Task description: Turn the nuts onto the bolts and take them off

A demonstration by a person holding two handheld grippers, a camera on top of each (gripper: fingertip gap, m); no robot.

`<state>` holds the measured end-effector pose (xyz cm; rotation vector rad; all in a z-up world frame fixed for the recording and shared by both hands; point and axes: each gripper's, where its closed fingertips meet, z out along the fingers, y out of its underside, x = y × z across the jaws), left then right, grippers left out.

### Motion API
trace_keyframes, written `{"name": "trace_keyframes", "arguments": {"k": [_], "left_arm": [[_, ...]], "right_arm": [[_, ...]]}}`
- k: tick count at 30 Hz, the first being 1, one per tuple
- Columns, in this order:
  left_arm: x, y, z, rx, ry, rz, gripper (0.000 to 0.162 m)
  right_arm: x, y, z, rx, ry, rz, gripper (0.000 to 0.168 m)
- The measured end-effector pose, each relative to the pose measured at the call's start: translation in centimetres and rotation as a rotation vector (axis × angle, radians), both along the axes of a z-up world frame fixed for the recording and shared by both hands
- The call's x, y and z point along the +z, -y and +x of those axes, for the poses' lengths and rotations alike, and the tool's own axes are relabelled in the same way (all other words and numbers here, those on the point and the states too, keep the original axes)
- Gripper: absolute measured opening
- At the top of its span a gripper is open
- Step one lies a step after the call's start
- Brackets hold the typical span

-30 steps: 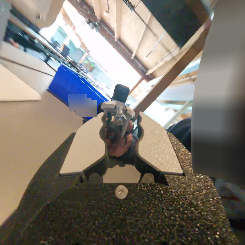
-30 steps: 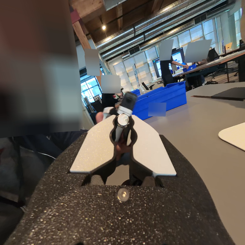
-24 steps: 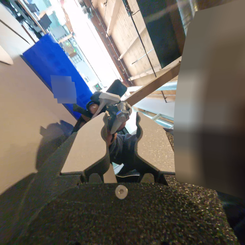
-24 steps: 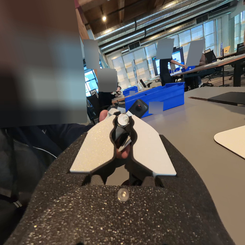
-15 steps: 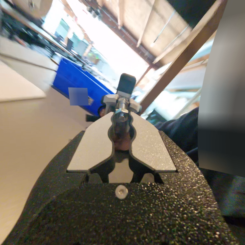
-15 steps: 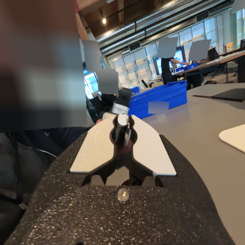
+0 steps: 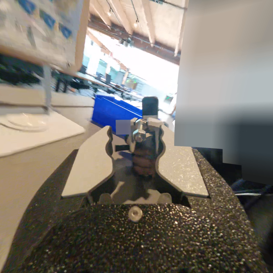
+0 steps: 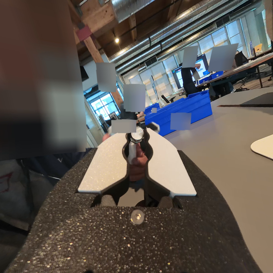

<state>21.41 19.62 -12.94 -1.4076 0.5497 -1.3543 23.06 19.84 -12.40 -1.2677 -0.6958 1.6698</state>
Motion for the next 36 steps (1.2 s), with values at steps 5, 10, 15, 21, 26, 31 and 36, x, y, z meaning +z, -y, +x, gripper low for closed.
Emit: {"name": "trace_keyframes", "arguments": {"k": [5, 10, 15, 21, 26, 31, 36], "left_arm": [[-0.5, 0.4, 0.2, -0.298, 0.253, -0.417, 0.045], [-1.1, 0.7, 0.6, -0.391, 0.31, -0.561, 0.039], [-1.0, 1.6, 1.1, -0.465, 0.329, -0.598, 0.019], [-1.4, 1.4, 1.2, -0.197, -0.023, -0.145, 0.018], [-1.7, 0.6, 0.8, 0.232, -0.504, 0.581, 0.018], [-0.4, 1.2, 1.0, 0.241, -0.362, 0.54, 0.054], [0.0, 0.7, 0.4, -0.115, 0.045, -0.104, 0.046]], "right_arm": [[0.0, 0.1, -0.1, -0.004, 0.007, 0.023, 0.016], [-0.1, 0.4, -0.4, -0.01, 0.047, 0.081, 0.016], [-0.2, 0.7, -0.6, -0.024, 0.087, 0.14, 0.016], [-0.1, 0.6, -0.5, -0.009, 0.057, 0.09, 0.016], [-0.1, 0.6, -0.5, 0.007, 0.027, 0.038, 0.016], [0.1, 0.1, 0.0, -0.002, -0.011, 0.001, 0.016], [0.1, 0.3, -0.1, -0.016, 0.015, 0.045, 0.016]]}}
